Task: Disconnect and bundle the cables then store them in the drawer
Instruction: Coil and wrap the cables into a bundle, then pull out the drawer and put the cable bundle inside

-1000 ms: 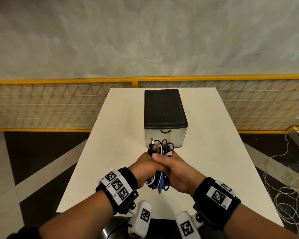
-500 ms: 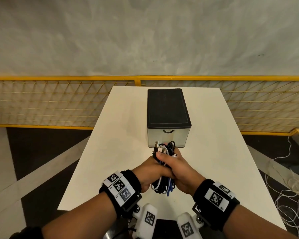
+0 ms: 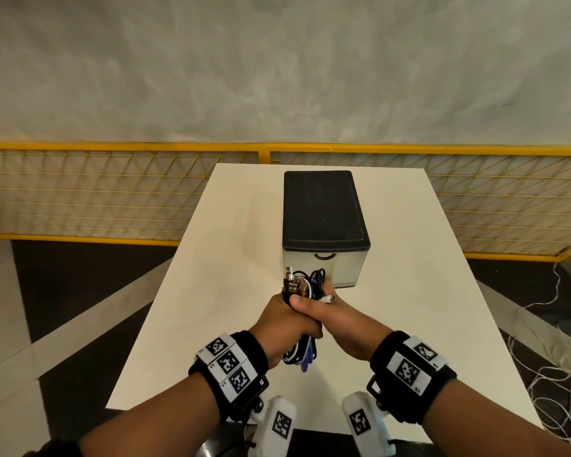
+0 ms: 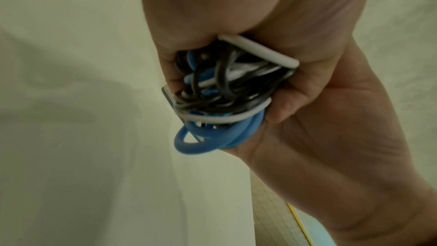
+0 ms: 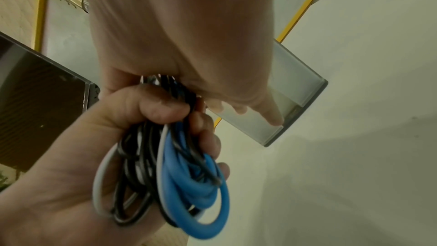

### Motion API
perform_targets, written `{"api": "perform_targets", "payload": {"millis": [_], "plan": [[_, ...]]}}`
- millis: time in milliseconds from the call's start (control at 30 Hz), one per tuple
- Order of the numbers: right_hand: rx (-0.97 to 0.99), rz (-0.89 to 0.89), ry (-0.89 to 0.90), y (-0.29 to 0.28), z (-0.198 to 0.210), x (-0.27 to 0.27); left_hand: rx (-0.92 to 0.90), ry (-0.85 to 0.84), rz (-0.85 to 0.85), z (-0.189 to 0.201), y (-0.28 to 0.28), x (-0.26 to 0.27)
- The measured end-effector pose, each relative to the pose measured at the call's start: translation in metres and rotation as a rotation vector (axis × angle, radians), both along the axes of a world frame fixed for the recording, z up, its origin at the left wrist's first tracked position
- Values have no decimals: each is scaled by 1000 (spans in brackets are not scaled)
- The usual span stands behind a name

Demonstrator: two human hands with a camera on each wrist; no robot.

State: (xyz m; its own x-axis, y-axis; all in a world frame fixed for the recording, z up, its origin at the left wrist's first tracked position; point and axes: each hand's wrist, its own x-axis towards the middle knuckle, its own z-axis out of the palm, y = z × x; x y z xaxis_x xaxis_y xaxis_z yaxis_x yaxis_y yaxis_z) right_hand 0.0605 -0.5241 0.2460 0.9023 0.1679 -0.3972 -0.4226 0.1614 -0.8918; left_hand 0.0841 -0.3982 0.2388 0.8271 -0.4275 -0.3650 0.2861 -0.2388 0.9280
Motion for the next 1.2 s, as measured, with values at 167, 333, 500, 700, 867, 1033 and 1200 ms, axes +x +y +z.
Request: {"api": "perform_targets", "payload": {"millis": [167,333,500,700,867,1033,1200], "plan": [[-91,61,-8,-18,-4,11,23,-25,57,7,6,32],[-652,-160,-73,-42,-38,28,133,-152,230,20,6,96],[-235,-507,203,-38,-49,52,265,-251,242,27,-9,149],[-10,-657,354,-27,-50,76,624,-359,-8,28,-22,166],[222,-792,442,-14,-56,86,769,-385,-156,36,-28,173],[274,-853,444,-7,-56,94,830,-380,-207,40,-32,177],[241,-801,467,-8,-49,82,840,-371,-209,41,-35,179]]}}
